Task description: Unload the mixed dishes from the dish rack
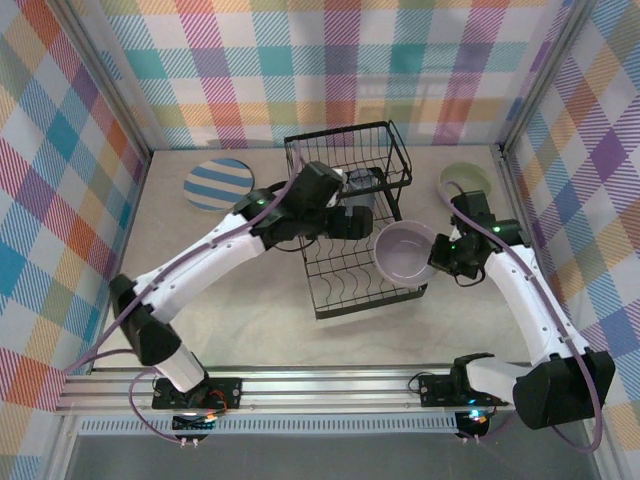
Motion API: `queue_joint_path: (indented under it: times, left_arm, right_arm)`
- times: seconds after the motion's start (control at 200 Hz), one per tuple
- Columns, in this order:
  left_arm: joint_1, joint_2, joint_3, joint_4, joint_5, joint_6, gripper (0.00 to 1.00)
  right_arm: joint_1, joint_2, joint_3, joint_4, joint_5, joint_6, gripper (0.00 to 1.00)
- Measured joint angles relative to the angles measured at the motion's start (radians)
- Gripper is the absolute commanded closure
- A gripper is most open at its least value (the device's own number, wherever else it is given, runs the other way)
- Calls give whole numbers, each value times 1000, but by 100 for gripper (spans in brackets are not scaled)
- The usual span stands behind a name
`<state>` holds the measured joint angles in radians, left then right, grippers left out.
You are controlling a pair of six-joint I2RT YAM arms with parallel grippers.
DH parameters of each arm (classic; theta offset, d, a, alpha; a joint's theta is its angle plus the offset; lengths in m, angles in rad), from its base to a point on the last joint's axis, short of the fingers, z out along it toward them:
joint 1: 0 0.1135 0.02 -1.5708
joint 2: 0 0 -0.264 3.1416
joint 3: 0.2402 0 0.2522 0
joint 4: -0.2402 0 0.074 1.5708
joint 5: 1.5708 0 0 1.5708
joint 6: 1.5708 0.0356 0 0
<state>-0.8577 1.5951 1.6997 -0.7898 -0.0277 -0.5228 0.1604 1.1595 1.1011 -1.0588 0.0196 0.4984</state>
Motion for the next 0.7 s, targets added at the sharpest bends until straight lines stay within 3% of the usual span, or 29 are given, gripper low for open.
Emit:
queue_joint_path:
  times: [0.44, 0.7]
  left_arm:
    - [63, -294, -304, 93, 40, 1, 0]
    - [78, -420, -438, 121, 80, 1, 0]
  right_arm:
    - [-235, -41, 3, -35, 0, 89, 100]
    - [-339, 93, 127, -11, -18, 161, 100]
